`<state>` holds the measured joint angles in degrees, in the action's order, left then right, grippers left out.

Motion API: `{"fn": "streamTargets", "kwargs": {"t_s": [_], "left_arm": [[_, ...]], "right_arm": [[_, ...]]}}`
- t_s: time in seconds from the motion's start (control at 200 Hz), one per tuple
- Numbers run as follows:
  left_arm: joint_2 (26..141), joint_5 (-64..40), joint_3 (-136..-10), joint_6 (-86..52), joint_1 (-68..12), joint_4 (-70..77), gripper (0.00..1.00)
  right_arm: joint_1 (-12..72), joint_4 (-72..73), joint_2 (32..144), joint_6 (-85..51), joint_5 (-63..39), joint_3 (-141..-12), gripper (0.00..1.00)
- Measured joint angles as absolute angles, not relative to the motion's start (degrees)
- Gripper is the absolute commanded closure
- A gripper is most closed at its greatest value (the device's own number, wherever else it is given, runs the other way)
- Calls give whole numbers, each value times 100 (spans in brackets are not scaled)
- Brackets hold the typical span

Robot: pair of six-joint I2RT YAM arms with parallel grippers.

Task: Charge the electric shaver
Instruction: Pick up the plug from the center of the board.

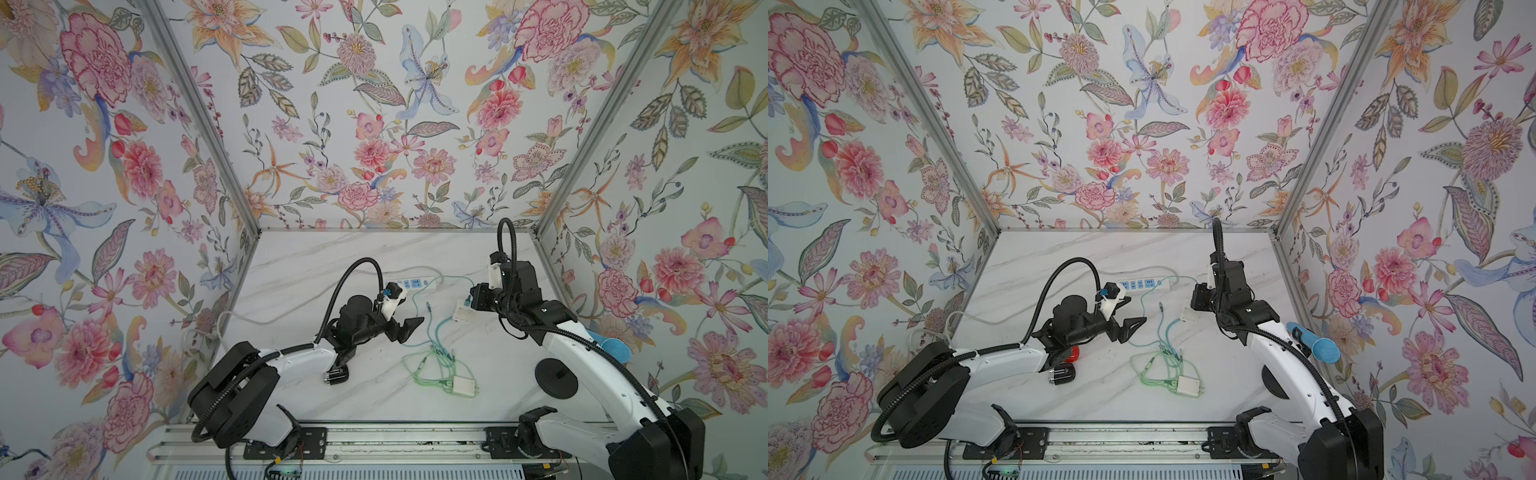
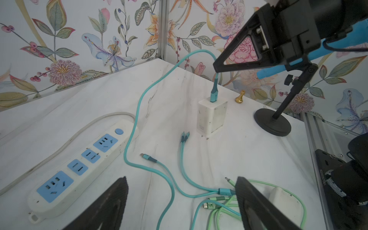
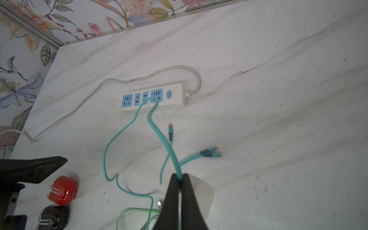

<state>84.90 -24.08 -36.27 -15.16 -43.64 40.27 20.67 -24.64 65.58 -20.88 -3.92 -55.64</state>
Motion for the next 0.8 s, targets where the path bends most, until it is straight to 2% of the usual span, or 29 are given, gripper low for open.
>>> {"fn": "streamTargets", "kwargs": {"t_s": [0.46,0.801], "left_arm": [[9688,-2967,-4401,-1219,-4657,5142,2],[9985,-3726,-4757,-1201,-4665,5433,6]], "right_arm": [[2436,-3385,6219,-1855,-819,-6276,100],[2630,-3699,6208,-1710,-1011,-6344,100]]}}
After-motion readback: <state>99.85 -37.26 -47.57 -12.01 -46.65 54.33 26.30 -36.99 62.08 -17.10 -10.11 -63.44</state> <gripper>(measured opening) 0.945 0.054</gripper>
